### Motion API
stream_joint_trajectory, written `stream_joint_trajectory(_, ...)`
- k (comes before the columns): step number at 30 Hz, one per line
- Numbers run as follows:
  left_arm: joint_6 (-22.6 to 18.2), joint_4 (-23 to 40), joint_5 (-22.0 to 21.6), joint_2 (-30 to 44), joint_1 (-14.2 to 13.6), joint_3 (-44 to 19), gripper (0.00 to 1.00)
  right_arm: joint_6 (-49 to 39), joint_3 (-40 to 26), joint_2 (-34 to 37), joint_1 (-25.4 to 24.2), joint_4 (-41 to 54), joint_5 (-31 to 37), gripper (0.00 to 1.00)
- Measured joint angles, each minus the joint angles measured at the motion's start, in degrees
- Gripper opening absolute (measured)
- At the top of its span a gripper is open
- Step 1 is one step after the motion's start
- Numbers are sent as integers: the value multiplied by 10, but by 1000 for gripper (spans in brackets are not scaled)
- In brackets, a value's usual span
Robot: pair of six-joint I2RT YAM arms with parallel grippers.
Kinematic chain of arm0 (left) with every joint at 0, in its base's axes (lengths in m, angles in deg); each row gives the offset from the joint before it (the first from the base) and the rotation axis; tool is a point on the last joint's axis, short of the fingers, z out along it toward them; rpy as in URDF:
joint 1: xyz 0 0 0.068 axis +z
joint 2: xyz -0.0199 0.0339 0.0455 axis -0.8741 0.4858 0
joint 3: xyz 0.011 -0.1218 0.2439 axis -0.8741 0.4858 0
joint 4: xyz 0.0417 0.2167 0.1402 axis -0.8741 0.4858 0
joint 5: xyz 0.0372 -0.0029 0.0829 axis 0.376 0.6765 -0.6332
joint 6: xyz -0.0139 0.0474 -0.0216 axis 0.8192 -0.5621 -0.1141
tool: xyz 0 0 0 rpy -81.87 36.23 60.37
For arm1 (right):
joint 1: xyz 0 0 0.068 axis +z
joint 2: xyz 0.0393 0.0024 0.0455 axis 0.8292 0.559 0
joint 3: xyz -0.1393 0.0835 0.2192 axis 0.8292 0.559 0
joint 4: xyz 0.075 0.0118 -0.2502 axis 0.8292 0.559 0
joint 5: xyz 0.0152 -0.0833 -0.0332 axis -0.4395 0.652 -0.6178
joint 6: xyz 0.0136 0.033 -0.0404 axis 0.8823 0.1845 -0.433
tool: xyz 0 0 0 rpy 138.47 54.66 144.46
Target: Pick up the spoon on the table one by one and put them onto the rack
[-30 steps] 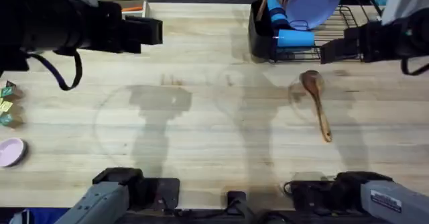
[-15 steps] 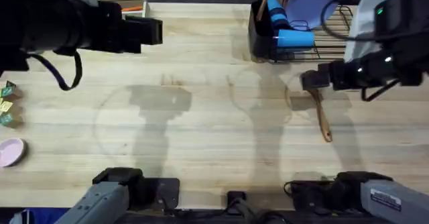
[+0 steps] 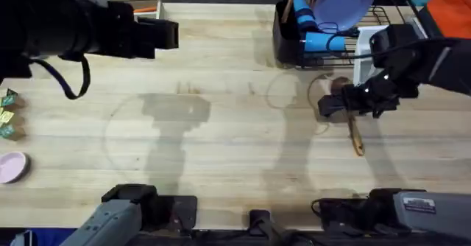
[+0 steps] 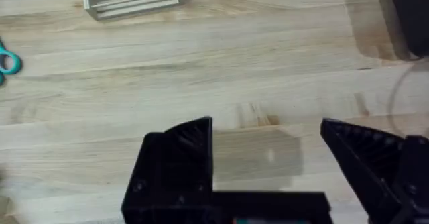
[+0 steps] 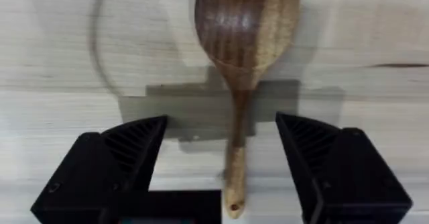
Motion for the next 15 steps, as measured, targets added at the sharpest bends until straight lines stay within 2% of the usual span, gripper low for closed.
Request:
stream_joint_trajectory(10, 0, 0, 0, 0, 0, 0, 993, 11, -15, 21, -1, 7, -5, 985)
stream_joint_trajectory(12, 0, 0, 0, 0, 0, 0, 993, 11, -16, 22, -1, 7, -6, 927)
stream_joint_trajectory(15, 0, 0, 0, 0, 0, 0, 994, 13, -17, 22, -1, 5, -6, 738)
